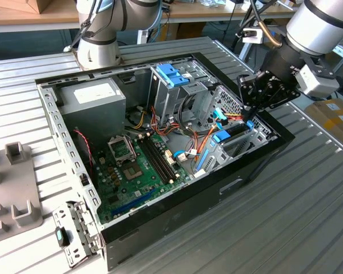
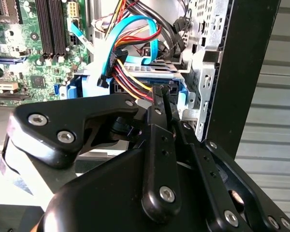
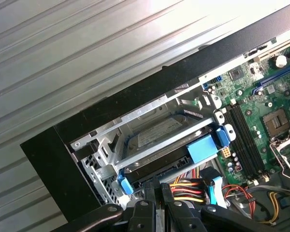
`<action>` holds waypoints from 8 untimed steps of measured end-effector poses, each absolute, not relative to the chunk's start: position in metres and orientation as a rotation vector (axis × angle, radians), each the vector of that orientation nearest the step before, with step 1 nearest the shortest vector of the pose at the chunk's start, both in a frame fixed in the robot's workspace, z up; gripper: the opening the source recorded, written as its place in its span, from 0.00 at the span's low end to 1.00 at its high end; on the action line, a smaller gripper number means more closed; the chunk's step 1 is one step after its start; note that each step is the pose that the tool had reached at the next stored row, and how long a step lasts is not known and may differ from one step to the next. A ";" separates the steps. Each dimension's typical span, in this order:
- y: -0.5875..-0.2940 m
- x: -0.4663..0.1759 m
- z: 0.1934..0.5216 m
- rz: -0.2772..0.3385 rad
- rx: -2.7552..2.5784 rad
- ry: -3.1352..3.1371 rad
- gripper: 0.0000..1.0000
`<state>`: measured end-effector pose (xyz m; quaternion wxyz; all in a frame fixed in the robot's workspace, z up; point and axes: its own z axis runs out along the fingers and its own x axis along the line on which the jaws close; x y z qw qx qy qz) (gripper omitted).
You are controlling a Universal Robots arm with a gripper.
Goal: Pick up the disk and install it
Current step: 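Insert the first disk wire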
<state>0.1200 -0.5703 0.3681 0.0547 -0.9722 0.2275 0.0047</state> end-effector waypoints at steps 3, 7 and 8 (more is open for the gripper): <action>-0.570 0.120 0.368 0.013 -2.947 0.712 0.17; -0.570 0.120 0.368 0.010 -2.933 0.769 0.17; -0.570 0.120 0.368 0.009 -2.931 0.777 0.17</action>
